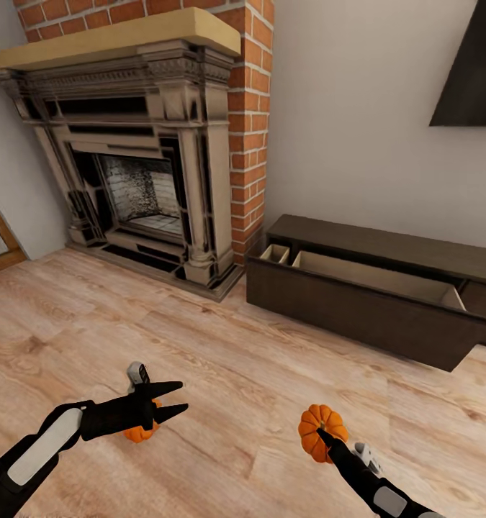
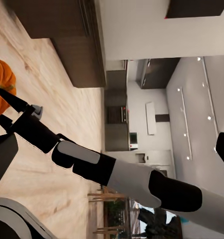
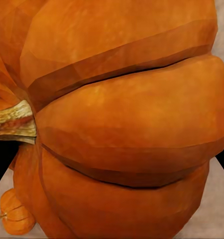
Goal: Place each of the two pumpkins and all three candles from the living room inside a cabinet in the living room (use any cabinet), then make sure every cabinet is closed, and position the cauldron so it is next to a table in the living room.
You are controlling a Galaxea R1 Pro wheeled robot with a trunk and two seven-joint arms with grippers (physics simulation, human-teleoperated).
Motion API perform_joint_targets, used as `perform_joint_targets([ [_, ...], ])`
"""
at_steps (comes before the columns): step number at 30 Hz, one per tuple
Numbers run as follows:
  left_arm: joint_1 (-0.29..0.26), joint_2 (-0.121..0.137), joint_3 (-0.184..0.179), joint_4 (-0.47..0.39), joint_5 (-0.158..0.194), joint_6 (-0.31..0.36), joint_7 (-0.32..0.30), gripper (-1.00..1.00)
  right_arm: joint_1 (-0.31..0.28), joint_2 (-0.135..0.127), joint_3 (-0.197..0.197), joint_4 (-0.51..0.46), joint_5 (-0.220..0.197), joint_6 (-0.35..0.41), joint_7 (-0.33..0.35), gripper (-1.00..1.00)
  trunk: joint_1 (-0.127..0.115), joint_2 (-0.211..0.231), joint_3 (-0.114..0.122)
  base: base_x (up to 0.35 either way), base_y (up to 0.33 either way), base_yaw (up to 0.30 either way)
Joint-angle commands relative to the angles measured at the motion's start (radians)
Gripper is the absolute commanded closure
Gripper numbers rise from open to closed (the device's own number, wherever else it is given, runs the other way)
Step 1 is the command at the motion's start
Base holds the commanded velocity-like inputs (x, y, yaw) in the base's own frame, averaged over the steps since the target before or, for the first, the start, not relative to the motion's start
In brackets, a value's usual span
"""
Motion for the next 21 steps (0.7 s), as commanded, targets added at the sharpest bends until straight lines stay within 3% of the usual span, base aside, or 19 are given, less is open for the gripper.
perform_joint_targets([
  [1,-0.001,0.001,-0.003,0.001,0.003,0.004,-0.003,-1.0,0.0,0.0,0.006,0.0,-0.01,0.0,0.002,1.0,0.0,0.0,0.0,0.108,-0.071,0.278],
  [6,-0.001,0.001,-0.003,0.001,0.003,0.004,-0.003,-1.0,0.0,0.0,0.007,-0.001,-0.01,0.001,0.0,1.0,0.0,0.0,0.001,0.092,-0.076,0.238],
  [21,-0.001,0.001,-0.003,0.004,0.004,0.003,-0.003,-1.0,0.0,-0.001,0.008,-0.003,-0.009,0.002,0.0,1.0,0.0,0.0,0.002,0.082,-0.038,0.019],
])
